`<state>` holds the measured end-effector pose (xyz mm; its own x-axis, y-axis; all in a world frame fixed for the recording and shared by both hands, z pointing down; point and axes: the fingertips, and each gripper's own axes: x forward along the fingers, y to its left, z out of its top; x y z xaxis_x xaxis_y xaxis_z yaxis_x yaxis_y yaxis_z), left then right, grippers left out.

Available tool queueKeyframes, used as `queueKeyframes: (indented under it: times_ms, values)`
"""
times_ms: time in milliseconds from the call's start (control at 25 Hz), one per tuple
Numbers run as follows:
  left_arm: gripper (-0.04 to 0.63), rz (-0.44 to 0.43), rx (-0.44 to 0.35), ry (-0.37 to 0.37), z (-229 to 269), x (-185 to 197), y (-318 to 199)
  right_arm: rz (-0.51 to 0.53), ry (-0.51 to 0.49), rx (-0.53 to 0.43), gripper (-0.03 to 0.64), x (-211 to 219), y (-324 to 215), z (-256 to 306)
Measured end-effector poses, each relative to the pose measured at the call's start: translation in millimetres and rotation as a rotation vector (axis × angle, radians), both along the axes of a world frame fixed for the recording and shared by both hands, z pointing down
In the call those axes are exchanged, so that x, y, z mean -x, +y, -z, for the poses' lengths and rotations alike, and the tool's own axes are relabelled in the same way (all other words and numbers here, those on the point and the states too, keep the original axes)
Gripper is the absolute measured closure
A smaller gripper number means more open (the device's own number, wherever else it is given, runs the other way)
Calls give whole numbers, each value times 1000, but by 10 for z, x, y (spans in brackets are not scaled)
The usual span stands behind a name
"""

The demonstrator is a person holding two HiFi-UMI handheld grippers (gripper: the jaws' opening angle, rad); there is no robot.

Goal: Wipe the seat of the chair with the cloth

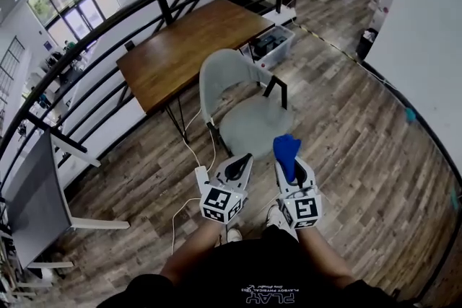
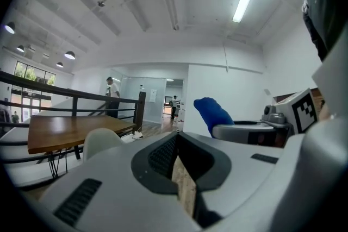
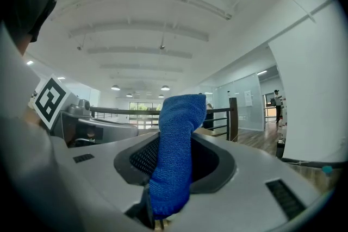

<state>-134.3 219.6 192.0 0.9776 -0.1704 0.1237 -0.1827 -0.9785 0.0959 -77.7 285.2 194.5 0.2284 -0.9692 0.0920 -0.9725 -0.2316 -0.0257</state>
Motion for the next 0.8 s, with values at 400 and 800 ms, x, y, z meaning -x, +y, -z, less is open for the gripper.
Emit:
queueKeyframes:
  times_ms: [400,800]
  values:
    - [594,104,8,-28,-66,-753,-172,88,-36,-6,477,-849,-203,-51]
    - [594,153,-7,-69,-85,-1129,-167,140,-83,-64,477,-1328,-310,-99]
